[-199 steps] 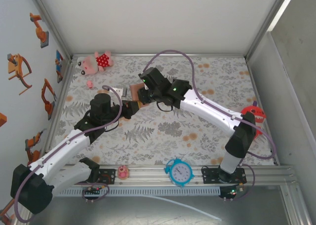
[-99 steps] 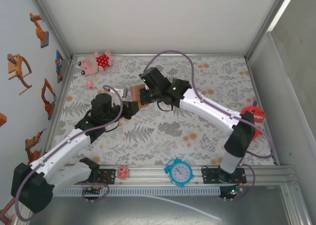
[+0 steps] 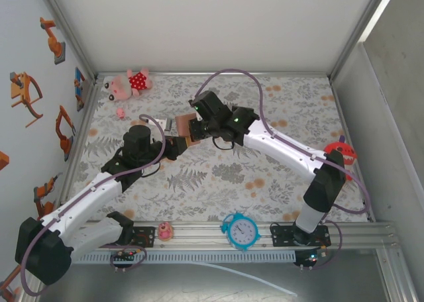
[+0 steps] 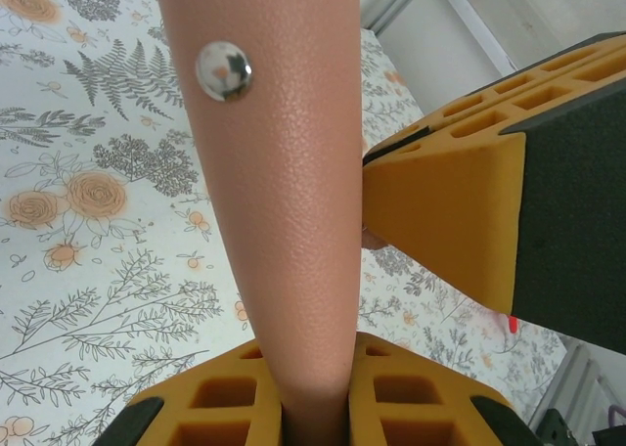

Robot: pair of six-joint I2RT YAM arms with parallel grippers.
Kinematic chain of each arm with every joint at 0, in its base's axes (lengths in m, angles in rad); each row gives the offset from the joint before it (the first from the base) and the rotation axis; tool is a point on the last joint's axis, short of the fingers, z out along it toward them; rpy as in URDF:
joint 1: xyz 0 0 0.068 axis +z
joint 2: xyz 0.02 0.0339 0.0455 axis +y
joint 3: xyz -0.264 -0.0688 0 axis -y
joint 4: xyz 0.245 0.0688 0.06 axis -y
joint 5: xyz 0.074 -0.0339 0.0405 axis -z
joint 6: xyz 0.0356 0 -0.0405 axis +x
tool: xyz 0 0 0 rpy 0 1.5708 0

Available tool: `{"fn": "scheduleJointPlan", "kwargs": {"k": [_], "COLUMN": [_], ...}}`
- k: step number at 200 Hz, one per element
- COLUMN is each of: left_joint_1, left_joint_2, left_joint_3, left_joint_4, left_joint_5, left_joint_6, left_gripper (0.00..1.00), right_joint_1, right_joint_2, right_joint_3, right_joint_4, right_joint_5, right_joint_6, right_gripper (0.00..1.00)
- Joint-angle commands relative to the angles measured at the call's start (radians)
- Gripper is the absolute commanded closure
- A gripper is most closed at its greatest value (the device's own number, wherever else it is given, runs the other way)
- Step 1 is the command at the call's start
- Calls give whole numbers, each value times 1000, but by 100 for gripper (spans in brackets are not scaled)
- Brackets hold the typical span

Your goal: Take the credit cards out of the card holder

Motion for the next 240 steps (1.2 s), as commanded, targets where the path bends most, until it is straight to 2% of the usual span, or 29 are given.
{"fn": "scheduleJointPlan", "kwargs": {"k": [1, 158, 188, 218, 240], "left_joint_1": [-1, 18, 33, 70, 106], "left_joint_2": [-16, -68, -77, -69, -44], "left_joint_3": [15, 15, 25, 56, 91], "left_joint_4": [115, 60, 42, 18, -6], "left_joint_5": [39, 13, 56, 192, 268], "left_joint_6": [4, 50, 80, 119, 130], "left_gripper": [100, 100, 100, 100, 100], "right_joint_1": [-15, -80, -123, -203, -279], "right_joint_2": [-28, -144, -193, -267, -308], "right_joint_3": [-32, -179, -249, -369, -457], "right_joint_4": [5, 93, 179, 375, 543], "right_joint_5": [8, -37, -119, -337, -523], "right_joint_6": [-6, 18, -1, -8, 34], "right_gripper": [100, 100, 100, 66, 51]}}
